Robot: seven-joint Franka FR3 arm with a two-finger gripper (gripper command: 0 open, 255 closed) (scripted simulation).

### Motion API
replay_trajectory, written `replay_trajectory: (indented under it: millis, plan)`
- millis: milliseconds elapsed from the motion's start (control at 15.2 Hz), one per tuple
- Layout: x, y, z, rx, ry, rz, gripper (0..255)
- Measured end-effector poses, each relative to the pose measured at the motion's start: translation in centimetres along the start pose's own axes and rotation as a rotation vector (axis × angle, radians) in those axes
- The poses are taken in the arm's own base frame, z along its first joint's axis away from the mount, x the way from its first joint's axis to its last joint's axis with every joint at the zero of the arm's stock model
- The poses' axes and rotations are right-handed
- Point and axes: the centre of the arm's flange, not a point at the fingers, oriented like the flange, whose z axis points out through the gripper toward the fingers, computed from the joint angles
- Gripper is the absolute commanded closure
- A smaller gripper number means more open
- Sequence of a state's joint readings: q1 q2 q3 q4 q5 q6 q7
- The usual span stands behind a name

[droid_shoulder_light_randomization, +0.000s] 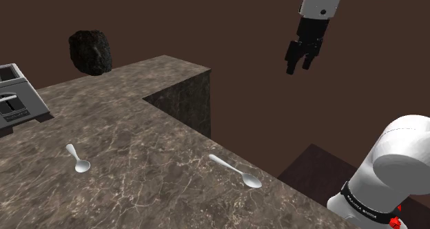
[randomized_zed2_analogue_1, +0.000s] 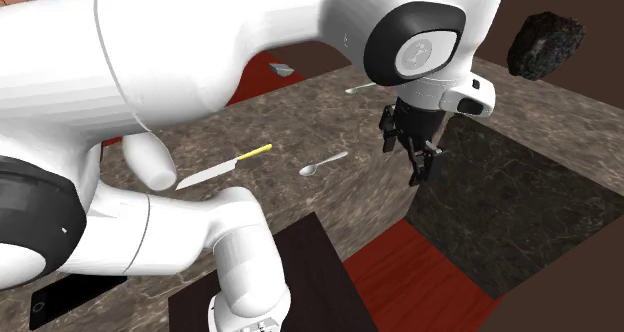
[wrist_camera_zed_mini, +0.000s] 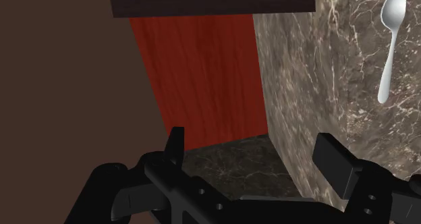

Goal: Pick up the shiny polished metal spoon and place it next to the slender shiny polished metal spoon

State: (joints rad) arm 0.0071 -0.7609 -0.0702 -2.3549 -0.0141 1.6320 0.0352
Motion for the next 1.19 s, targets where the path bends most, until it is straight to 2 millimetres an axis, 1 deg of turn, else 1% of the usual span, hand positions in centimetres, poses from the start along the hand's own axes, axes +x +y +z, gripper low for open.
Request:
replay_trajectory:
  millis: [66, 132, 264, 330, 462, 660, 792, 924, 990, 1056, 1188]
  plan:
    - [0.0, 0.0, 0.0, 0.0, 0.0, 0.0, 0]
    - [0.0, -0.5, 0.4, 0.002, 0.003, -0.001, 0]
    - [-0.5, -2.4, 1.6, 0.007, 0.013, -0.005, 0]
    - [-1.0, -3.1, 2.4, 0.01, 0.019, -0.007, 0]
    - [-1.2, -4.8, 4.3, 0.016, 0.032, -0.011, 0]
    - [-2.0, -7.6, 6.6, 0.026, 0.052, -0.018, 0]
    - [-2.5, -9.8, 8.2, 0.033, 0.065, -0.022, 0]
    - [-3.2, -11.5, 10.0, 0.039, 0.078, -0.025, 0]
    - [-3.3, -12.5, 10.5, 0.043, 0.085, -0.027, 0]
    - [-3.7, -13.6, 11.6, 0.046, 0.091, -0.029, 0]
    - [-3.9, -15.8, 13.2, 0.052, 0.104, -0.033, 0]
